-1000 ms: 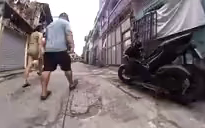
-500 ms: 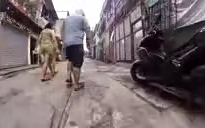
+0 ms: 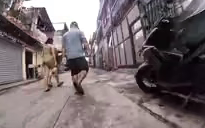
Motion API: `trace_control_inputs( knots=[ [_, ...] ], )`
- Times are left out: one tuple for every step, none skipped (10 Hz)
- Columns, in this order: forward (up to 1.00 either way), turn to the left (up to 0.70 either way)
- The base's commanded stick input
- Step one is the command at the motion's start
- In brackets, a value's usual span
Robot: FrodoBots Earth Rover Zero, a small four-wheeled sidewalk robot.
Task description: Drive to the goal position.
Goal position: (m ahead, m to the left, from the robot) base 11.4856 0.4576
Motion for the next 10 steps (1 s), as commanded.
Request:
trace_control_inputs(
  knots=[
    [1.00, 0.00],
    [1.00, 0.00],
    [1.00, 0.00],
    [1.00, 0.00],
    [1.00, 0.00],
    [1.00, 0.00],
    [1.00, 0.12],
    [1.00, 0.20],
    [1.00, 0.00],
    [1.00, 0.00]
  ],
)
